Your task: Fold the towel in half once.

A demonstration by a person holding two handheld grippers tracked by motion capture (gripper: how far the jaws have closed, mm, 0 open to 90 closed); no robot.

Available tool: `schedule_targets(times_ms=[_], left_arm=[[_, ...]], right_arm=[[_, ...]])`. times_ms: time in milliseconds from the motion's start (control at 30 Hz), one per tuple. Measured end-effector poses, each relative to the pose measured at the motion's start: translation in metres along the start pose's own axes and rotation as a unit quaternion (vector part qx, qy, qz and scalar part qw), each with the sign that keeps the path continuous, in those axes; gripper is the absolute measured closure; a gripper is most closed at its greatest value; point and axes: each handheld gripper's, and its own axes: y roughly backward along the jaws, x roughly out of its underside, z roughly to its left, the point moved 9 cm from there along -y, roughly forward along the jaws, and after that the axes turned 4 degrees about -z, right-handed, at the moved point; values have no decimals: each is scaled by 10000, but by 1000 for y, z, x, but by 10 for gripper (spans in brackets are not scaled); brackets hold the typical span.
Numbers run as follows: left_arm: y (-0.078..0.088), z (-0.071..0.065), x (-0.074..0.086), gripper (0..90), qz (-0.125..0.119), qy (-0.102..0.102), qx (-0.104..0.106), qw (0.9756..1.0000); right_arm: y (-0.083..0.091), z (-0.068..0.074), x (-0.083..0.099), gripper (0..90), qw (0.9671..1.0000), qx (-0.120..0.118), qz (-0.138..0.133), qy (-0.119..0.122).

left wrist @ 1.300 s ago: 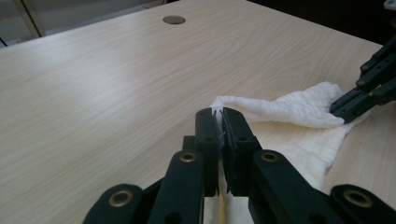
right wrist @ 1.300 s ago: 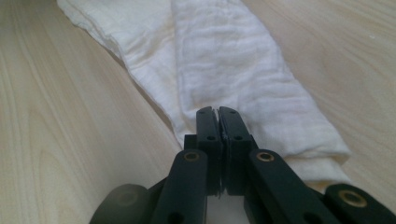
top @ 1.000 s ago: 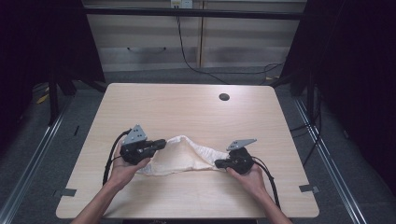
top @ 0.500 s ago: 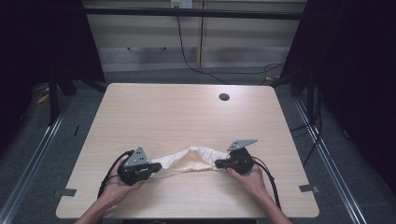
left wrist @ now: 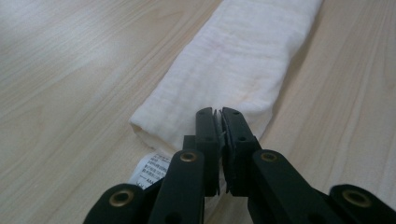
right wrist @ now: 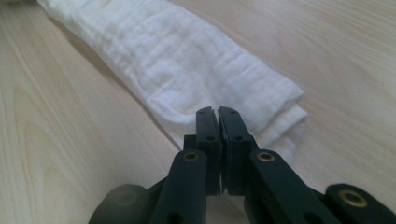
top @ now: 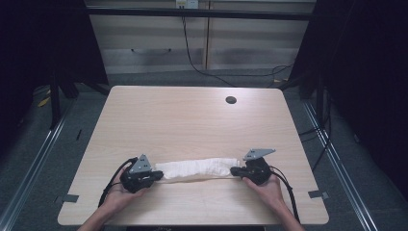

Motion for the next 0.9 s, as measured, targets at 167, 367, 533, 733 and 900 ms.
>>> schedule_targets(times_ms=[167,367,533,733,900], left_arm=[[1,1,1,861,12,-21,-15,10000],[-1,5,0,862,-52,59,-48,10000],[-4,14,-1,862,-139,168,-118,9997],[-7,23,-2,861,-254,296,-201,9990],[-9,32,-3,859,-309,360,-311,9984]], right_arm=[[12,-4,10,879,9999,128,-17,-75],[14,-4,13,879,9998,76,-67,-147],[10,-5,11,878,9998,69,-80,-169],[4,-8,6,877,9998,54,-120,-176],[-2,-11,1,876,9997,50,-159,-201]])
